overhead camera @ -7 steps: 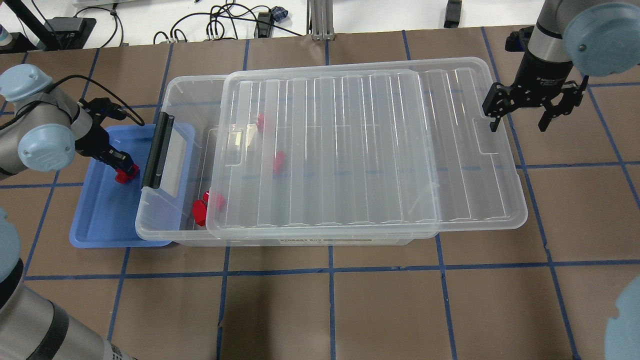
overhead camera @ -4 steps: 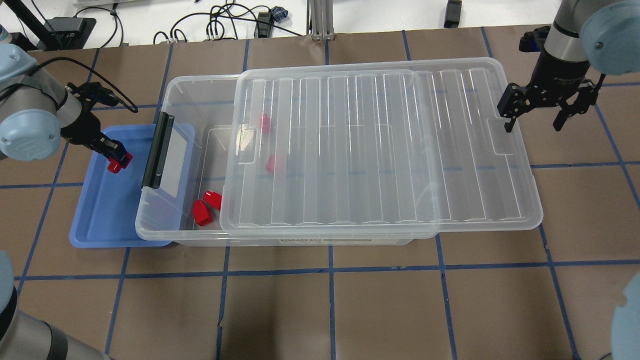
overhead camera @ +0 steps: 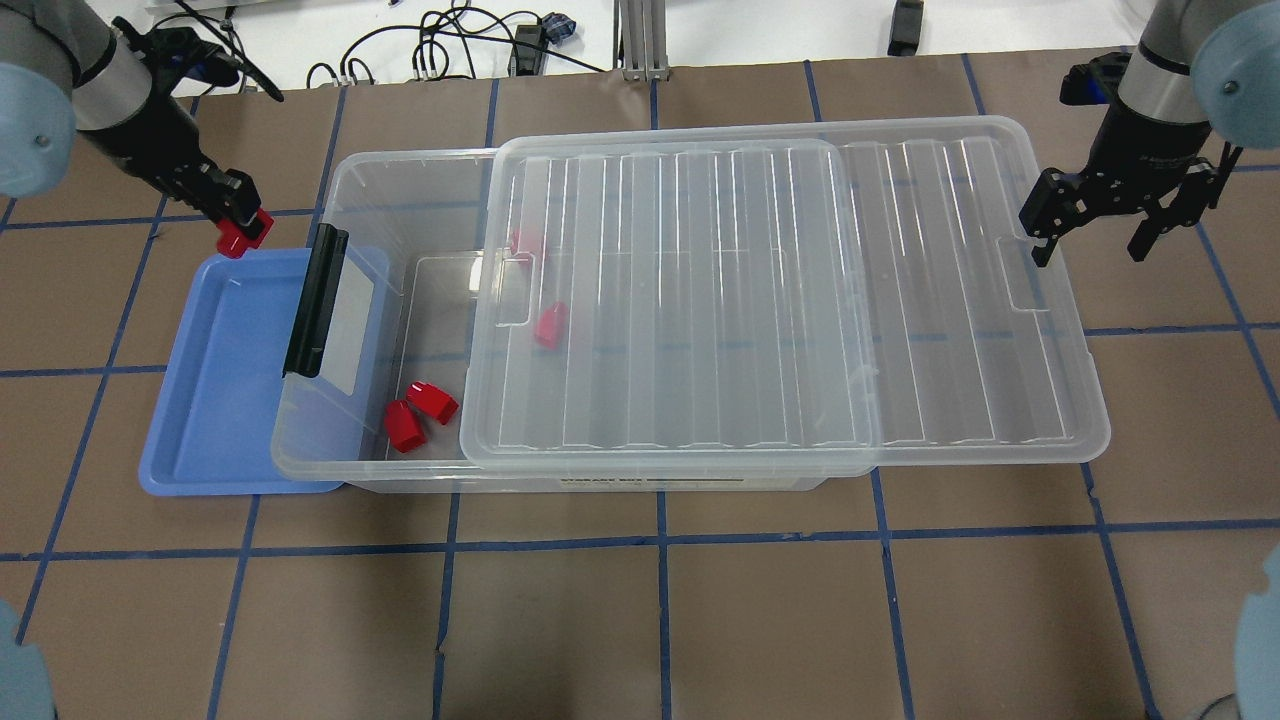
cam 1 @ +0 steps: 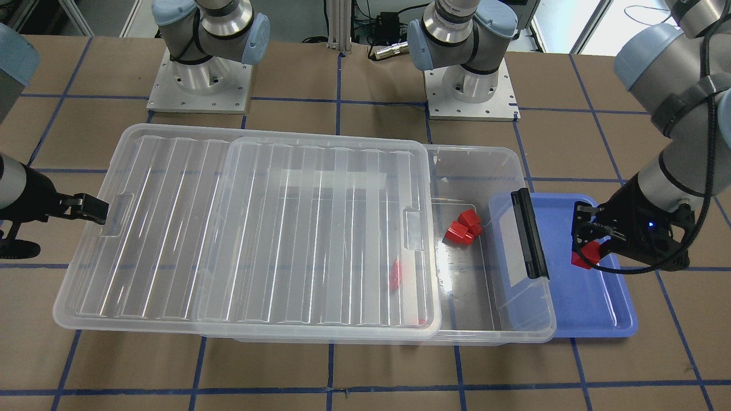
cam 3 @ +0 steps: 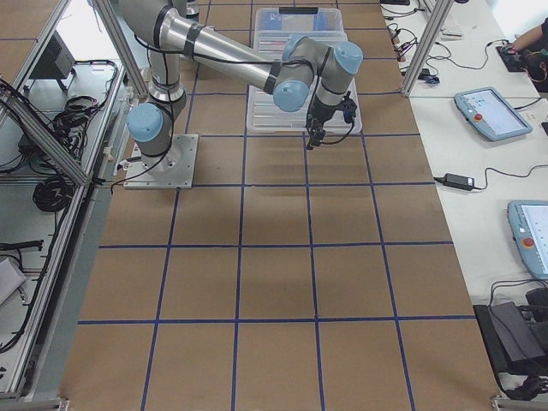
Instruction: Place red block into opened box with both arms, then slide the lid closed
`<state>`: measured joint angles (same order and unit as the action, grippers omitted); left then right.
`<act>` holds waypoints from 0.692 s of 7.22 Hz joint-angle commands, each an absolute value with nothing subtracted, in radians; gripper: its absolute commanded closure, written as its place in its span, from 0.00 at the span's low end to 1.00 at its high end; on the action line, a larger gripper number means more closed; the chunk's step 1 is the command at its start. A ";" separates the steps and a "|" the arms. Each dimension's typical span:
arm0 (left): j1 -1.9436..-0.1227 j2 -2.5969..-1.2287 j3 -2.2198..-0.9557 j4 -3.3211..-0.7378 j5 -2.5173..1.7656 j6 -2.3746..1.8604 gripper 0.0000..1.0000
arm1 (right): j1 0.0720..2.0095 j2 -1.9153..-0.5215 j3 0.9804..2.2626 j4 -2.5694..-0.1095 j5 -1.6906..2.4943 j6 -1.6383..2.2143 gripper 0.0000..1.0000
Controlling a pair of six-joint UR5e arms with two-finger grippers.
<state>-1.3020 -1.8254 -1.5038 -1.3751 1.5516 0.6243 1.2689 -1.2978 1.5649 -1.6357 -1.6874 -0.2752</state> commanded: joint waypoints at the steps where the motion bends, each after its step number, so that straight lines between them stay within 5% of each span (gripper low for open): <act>1: -1.405 -1.799 -1.463 -1.443 1.549 0.441 0.88 | 1.241 -1.298 1.563 -1.637 -1.690 -0.333 0.00; 5: -1.534 -1.810 -1.540 -1.408 1.493 0.110 0.88 | 1.233 -1.296 1.563 -1.654 -1.720 -0.356 0.00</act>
<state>-1.5027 -1.7995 -1.5053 -1.4283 1.5074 0.2108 1.2344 -1.2968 1.5626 -1.6479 -1.7116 -0.3443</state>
